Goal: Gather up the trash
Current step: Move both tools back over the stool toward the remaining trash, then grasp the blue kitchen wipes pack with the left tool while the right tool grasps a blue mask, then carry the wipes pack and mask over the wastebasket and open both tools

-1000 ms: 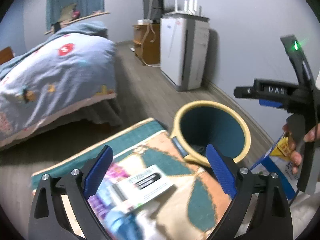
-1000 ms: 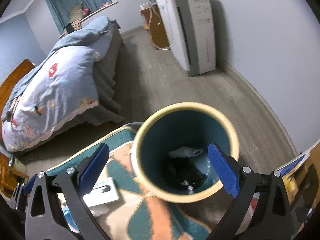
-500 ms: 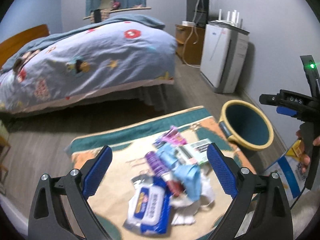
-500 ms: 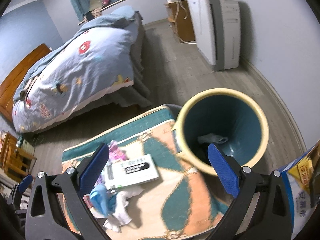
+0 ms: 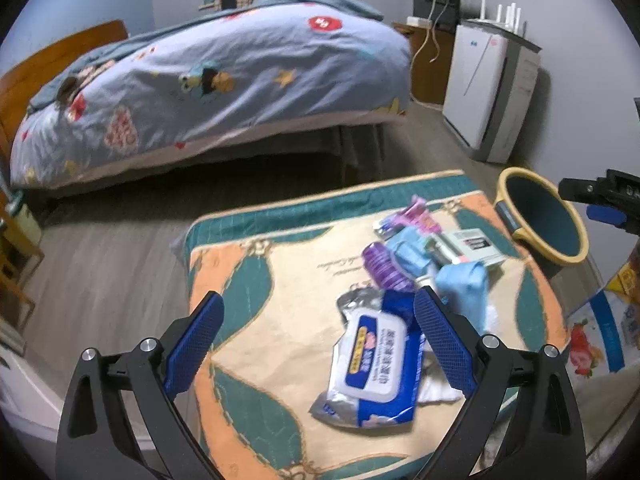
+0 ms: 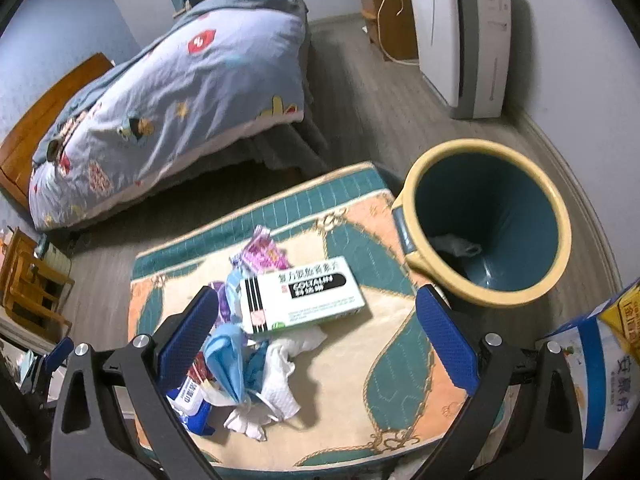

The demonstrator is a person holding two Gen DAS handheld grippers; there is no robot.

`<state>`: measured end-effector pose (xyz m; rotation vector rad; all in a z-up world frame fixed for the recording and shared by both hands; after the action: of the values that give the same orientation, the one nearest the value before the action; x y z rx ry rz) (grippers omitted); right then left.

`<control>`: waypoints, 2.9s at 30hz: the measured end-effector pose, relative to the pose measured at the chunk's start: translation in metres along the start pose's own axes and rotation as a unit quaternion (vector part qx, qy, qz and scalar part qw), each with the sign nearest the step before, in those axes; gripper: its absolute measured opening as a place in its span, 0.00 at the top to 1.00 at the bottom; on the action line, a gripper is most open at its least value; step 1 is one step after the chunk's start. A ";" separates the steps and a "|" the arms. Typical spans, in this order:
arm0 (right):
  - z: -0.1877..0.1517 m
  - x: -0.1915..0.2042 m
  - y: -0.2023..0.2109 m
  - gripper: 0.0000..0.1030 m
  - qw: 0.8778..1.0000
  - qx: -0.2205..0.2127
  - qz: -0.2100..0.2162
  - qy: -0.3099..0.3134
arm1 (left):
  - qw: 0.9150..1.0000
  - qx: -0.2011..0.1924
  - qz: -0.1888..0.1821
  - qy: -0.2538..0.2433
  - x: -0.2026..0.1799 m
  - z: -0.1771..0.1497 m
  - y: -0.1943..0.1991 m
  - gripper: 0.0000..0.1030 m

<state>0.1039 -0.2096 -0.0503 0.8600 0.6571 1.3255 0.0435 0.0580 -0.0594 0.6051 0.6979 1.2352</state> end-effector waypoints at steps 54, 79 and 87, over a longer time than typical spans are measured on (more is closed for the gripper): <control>-0.050 0.077 -0.053 0.38 0.989 0.114 0.062 0.075 | 0.985 0.165 -0.038 0.014 0.003 -0.066 -0.092 0.32; -0.026 0.084 -0.027 0.96 0.986 0.089 0.110 0.087 | 0.998 0.051 -0.044 0.011 -0.005 -0.004 -0.043 0.32; 0.012 0.064 0.001 0.96 0.990 0.037 0.114 0.075 | 0.998 0.016 -0.060 -0.014 -0.032 0.032 -0.025 0.32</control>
<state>0.1230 -0.1487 -0.0391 0.9220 0.7468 1.5913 0.0774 0.0201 -0.0526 0.5982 0.7211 1.1039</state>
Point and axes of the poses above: each gripper's, at about its wrist camera, not at the fingertips, and y roughly against the way its jaws point, x to its left, z to its top, the point moved 4 cm from there along -y, roughly the way its jaws point, and after that the axes turned 13 degrees about -z, right-handed, at the moved point
